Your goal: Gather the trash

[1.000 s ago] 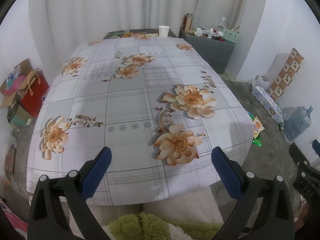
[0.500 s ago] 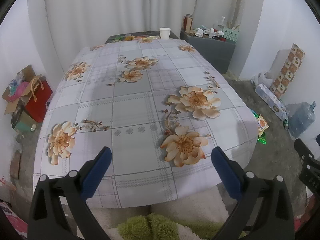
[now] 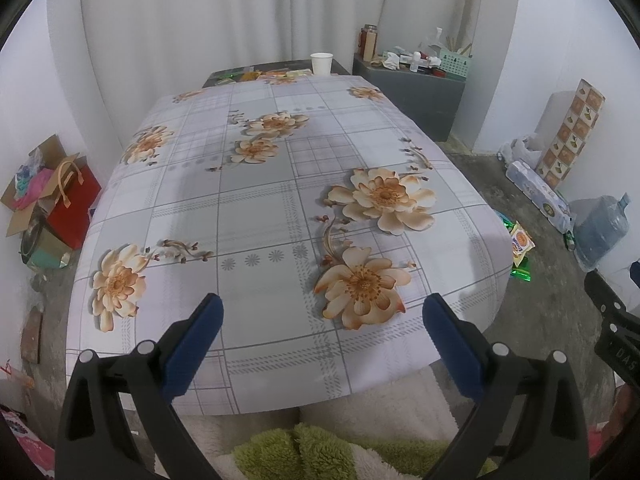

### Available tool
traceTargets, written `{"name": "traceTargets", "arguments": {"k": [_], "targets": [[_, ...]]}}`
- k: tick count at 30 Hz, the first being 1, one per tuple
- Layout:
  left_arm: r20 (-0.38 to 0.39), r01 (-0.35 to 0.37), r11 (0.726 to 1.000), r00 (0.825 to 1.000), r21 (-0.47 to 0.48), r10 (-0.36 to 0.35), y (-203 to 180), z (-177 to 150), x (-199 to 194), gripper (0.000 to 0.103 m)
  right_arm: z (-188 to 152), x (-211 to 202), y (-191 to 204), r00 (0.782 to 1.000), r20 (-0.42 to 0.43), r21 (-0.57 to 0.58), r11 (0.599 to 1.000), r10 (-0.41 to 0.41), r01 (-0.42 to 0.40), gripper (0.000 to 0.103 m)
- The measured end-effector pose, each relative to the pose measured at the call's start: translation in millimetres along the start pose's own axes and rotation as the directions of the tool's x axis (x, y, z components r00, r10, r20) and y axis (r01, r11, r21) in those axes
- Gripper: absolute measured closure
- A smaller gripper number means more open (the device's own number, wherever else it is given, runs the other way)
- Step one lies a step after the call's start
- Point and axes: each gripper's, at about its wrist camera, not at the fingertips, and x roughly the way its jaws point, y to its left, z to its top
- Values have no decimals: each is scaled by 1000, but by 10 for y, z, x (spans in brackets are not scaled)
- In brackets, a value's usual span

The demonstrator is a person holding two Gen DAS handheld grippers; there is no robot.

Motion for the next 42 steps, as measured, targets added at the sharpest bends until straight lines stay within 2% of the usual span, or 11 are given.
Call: {"name": "traceTargets", "arguments": {"k": [42], "targets": [[-4, 5, 1000, 1000, -2, -5, -15, 2, 2, 5, -33, 71, 94, 1000, -3, -8, 1000, 4, -4, 8]]}}
